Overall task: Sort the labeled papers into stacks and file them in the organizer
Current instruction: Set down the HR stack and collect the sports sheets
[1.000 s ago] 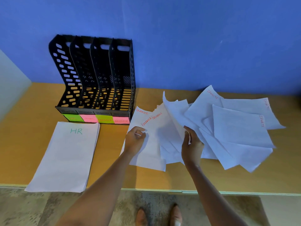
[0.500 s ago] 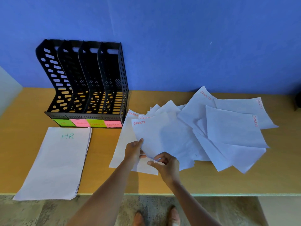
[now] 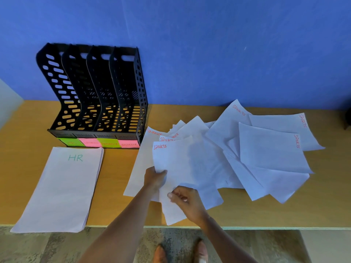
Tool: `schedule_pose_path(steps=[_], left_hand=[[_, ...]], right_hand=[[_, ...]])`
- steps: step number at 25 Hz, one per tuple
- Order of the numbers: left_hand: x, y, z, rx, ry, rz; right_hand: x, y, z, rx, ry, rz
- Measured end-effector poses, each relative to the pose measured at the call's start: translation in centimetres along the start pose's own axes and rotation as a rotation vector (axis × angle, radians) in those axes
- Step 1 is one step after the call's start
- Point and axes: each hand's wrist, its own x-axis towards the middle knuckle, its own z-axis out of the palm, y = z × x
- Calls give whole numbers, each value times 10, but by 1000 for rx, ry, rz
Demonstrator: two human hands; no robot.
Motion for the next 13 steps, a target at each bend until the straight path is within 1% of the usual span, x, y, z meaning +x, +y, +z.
schedule_pose_path(steps=[2,5,6,9,11,13], left_hand=[[1,0,-1,-21,-11,17],[0,-1,-4,-63,-53,37],[0,0,-5,-66,-62,34],[0,2,-4,-82,-64,19],[-3,2,1,-151,-114,14],[-7,4,8,-225,-177,15]], right_hand=[[9,4,-16,-107,131,6],[19,17,-49,-200,409,59],[21,23,-59,-237,475,85],[22,37,-80,-353,562,185],[23,44,-85,-327,583,247],[24,47,-88,-247,594,267]])
